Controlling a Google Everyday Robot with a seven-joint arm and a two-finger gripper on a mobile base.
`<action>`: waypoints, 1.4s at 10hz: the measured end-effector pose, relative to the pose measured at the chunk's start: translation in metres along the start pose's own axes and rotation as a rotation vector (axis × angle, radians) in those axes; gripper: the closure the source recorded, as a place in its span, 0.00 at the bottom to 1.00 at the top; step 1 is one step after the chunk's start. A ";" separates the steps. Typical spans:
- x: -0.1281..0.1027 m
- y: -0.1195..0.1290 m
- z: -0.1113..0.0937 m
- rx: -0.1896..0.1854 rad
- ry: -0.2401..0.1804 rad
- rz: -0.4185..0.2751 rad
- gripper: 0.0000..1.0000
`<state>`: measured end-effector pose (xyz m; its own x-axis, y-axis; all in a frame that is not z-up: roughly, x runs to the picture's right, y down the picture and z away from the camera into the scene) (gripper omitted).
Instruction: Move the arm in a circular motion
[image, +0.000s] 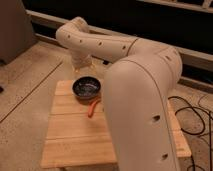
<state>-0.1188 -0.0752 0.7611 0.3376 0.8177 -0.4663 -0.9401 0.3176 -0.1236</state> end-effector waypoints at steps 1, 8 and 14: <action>0.004 0.011 0.000 -0.002 -0.009 -0.030 0.35; 0.057 0.040 0.002 -0.075 -0.037 -0.041 0.35; 0.120 -0.034 -0.002 -0.041 -0.027 0.158 0.35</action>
<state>-0.0464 0.0111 0.7079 0.1862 0.8687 -0.4590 -0.9825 0.1649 -0.0864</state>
